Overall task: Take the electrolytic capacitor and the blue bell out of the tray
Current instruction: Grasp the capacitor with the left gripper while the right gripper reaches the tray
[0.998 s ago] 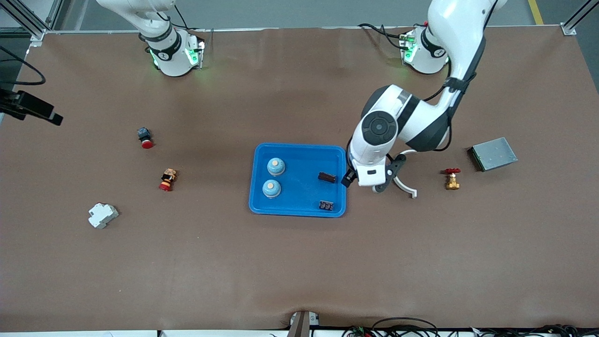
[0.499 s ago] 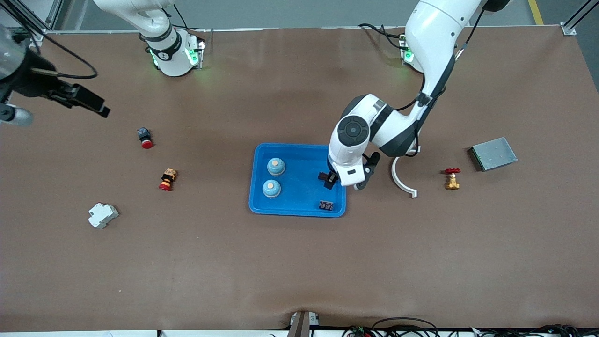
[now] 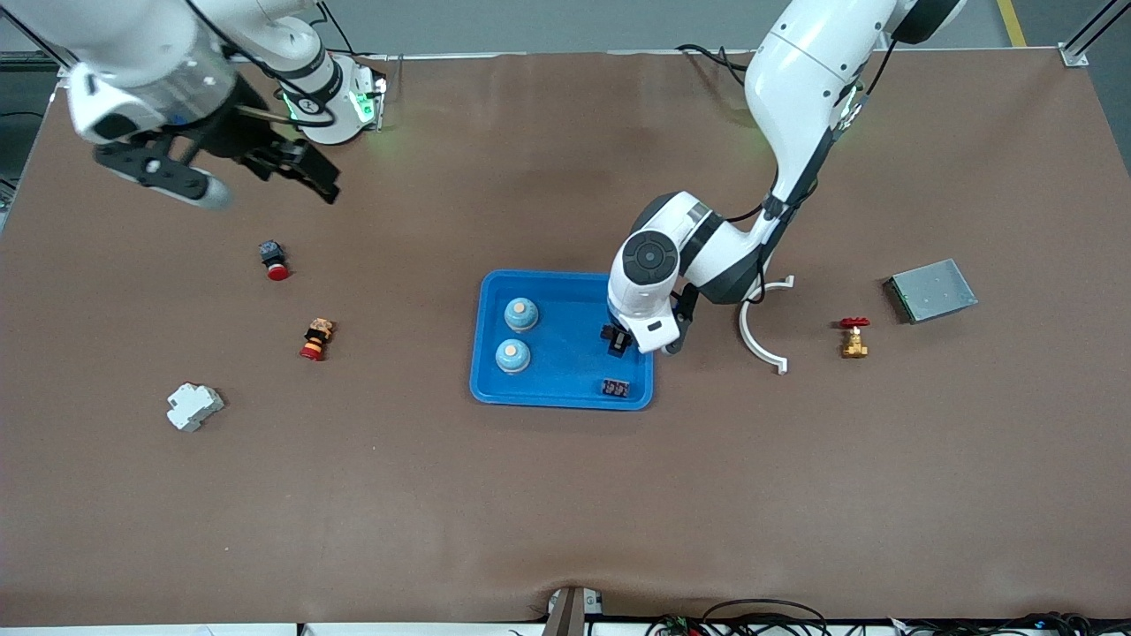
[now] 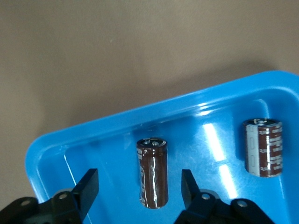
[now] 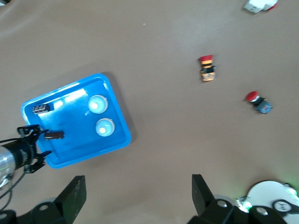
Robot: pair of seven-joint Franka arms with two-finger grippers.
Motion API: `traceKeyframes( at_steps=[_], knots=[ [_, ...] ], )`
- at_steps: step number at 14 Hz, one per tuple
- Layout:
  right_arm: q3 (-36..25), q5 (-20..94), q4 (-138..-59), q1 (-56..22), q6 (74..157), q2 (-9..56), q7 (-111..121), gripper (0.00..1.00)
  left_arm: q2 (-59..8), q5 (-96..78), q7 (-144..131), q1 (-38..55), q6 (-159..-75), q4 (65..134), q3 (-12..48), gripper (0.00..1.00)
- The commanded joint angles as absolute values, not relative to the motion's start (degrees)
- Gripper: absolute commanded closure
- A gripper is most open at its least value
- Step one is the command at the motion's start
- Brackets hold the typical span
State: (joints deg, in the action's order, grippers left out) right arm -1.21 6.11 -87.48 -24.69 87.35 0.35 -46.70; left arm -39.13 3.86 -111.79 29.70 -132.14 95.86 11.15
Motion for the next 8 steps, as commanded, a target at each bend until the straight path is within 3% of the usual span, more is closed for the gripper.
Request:
traceKeyframes(
  at_steps=[1, 4, 7, 8],
  knots=[
    [-1.93, 6.50, -92.09, -27.76, 94.45, 1.75, -49.91, 0.00, -39.99, 3.96, -113.82, 30.41, -134.64, 95.54, 10.90, 0.25],
    [-1.93, 6.50, -96.67, -31.98, 103.15, 5.96, -51.23, 0.00, -40.60, 3.96, -113.91, 30.50, -136.41, 95.71, 10.90, 0.39],
    [-1.93, 6.50, -97.38, -33.66, 109.85, 11.76, -54.23, 0.00, -41.31, 4.04, -113.91, 30.50, -137.54, 95.71, 10.72, 0.46],
    [-1.93, 6.59, -97.30, -34.01, 110.91, 13.52, -54.14, 0.00, -41.31, 4.04, -113.91, 30.41, -137.64, 95.63, 10.81, 0.54]
  ],
)
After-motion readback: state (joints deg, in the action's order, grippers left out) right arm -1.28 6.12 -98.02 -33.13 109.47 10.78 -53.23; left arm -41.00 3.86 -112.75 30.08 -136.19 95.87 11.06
